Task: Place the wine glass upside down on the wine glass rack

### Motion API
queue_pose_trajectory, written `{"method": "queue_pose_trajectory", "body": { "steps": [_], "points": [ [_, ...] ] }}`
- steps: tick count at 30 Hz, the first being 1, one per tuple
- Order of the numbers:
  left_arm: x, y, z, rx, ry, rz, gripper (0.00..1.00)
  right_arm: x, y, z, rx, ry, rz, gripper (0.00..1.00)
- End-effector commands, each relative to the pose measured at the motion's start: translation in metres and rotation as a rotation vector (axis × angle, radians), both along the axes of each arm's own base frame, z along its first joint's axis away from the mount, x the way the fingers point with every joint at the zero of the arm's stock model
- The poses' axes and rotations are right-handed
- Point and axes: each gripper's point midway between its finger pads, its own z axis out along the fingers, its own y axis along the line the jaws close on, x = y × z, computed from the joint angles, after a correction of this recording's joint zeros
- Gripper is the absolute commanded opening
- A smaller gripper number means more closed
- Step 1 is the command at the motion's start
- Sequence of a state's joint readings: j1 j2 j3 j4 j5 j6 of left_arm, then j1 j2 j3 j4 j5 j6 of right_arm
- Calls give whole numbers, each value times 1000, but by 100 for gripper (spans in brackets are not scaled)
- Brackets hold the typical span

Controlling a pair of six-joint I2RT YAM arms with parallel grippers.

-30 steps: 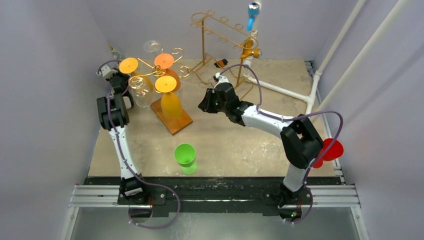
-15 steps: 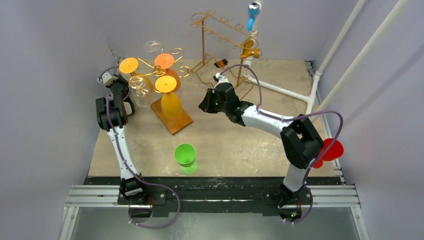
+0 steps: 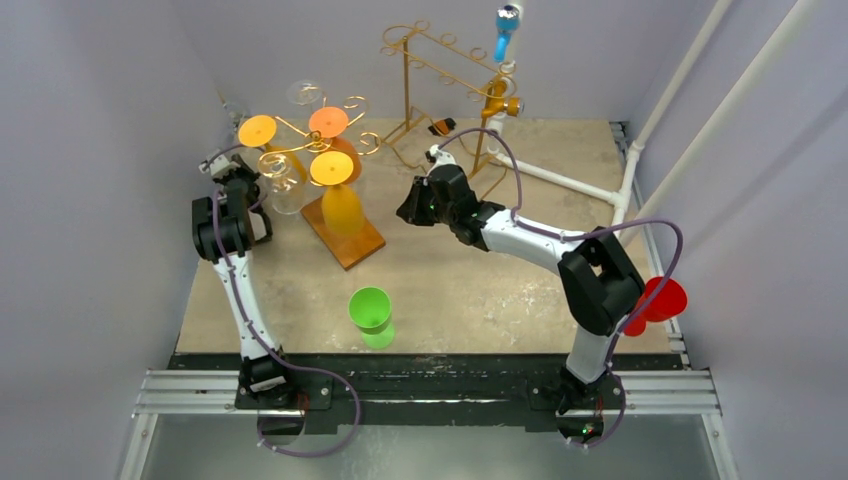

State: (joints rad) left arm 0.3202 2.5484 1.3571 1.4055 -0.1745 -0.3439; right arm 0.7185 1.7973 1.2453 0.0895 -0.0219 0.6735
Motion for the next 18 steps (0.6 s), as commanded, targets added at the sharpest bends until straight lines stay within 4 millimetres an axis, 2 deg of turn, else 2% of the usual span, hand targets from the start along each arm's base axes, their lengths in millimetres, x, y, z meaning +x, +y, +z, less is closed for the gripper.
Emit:
{"method": "queue_pose_trajectory", "body": {
  "steps": [1, 7, 10, 13, 18],
  "points": [
    [1, -26, 94, 111, -251, -121, 0, 8, 7, 23, 47, -33, 4, 17],
    [23, -40, 93, 140, -249, -239, 0, 7, 6, 25, 44, -33, 2, 16],
    [31, -54, 104, 180, -274, -313, 0, 8, 7, 26, 47, -32, 2, 16],
    [32, -69, 109, 248, -282, -391, 0, 9, 8, 26, 47, -32, 2, 16],
    [20, -82, 105, 305, -271, -442, 0, 10, 10, 24, 47, -27, 4, 16]
  ]
}}
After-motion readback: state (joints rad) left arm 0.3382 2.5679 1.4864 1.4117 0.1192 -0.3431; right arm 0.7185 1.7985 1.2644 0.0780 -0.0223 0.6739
